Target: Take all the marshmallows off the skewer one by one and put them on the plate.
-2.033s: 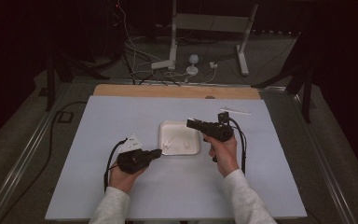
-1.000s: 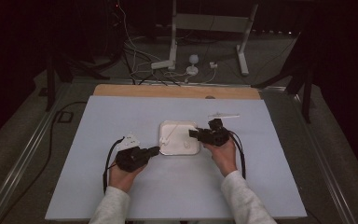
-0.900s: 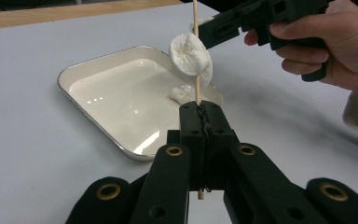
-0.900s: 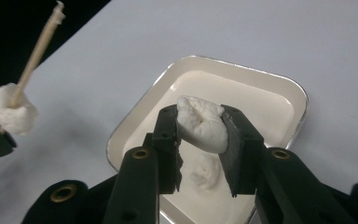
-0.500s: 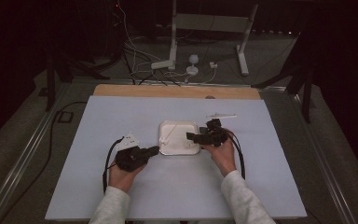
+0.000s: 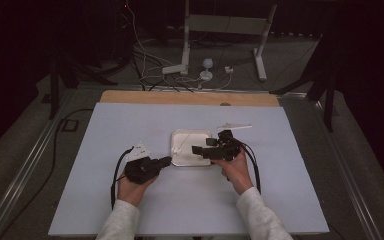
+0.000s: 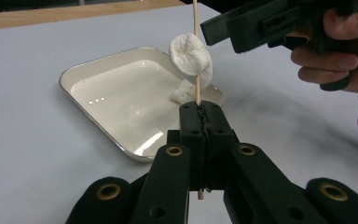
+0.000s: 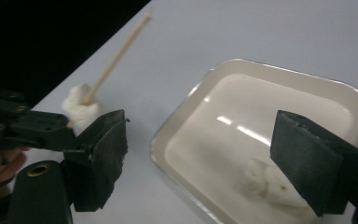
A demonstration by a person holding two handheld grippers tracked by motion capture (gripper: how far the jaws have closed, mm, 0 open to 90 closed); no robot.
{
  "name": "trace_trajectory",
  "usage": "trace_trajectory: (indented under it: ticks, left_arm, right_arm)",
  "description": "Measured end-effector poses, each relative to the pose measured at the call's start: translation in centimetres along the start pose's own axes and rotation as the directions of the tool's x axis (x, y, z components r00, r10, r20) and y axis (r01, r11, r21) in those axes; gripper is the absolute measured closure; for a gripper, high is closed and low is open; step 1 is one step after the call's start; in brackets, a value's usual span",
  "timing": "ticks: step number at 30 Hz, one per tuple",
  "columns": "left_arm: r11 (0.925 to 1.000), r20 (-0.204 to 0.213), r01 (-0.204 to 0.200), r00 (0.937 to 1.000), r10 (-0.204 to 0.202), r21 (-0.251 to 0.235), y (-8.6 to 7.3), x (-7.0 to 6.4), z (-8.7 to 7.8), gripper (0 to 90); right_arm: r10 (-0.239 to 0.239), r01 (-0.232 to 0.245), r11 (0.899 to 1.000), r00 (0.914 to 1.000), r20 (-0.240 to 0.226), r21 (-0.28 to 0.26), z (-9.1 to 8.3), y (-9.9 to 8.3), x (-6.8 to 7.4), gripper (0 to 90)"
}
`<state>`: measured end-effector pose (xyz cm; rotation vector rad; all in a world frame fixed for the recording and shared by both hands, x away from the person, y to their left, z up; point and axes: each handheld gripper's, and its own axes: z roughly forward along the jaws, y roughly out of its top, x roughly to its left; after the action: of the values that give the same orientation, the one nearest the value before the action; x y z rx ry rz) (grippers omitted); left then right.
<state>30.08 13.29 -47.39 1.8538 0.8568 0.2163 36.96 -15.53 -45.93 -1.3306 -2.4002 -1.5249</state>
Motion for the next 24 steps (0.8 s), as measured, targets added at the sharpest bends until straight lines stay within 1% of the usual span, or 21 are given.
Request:
trace_trajectory:
  ticks: [6,10,12,13,20,24]
  left_arm:
    - [1.0000,-0.006,0.003,1.0000,-0.003,-0.003,0.0,0.0,0.0,90.0]
    - [1.0000,-0.004,0.004,1.0000,-0.004,-0.005,0.1,-0.1,0.0,90.0]
    - [1.0000,-0.004,0.005,1.0000,-0.005,-0.007,0.1,-0.1,0.0,90.0]
    - [1.0000,-0.003,0.005,1.0000,-0.005,-0.008,0.1,-0.1,0.1,90.0]
    - [0.9999,0.000,0.005,1.0000,-0.005,-0.010,0.1,-0.2,0.2,90.0]
    - [0.9999,-0.001,0.003,1.0000,-0.003,-0.010,0.1,-0.2,0.2,90.0]
  right_arm:
    - [-0.019,0.019,1.000,0.9996,-0.023,0.009,0.3,-0.1,0.8,18.9]
    - [-0.021,0.021,1.000,0.9989,-0.042,0.010,0.6,-0.1,1.4,18.9]
    - [-0.019,0.020,1.000,0.9979,-0.062,0.011,0.8,-0.2,1.7,19.0]
    - [-0.019,0.020,1.000,0.9979,-0.062,0.011,0.8,-0.2,1.7,19.0]
    - [-0.015,0.017,1.000,0.9951,-0.098,0.011,1.3,-0.2,2.4,21.1]
    - [-0.023,0.025,1.000,0.9929,-0.117,0.015,1.5,-0.2,2.7,24.5]
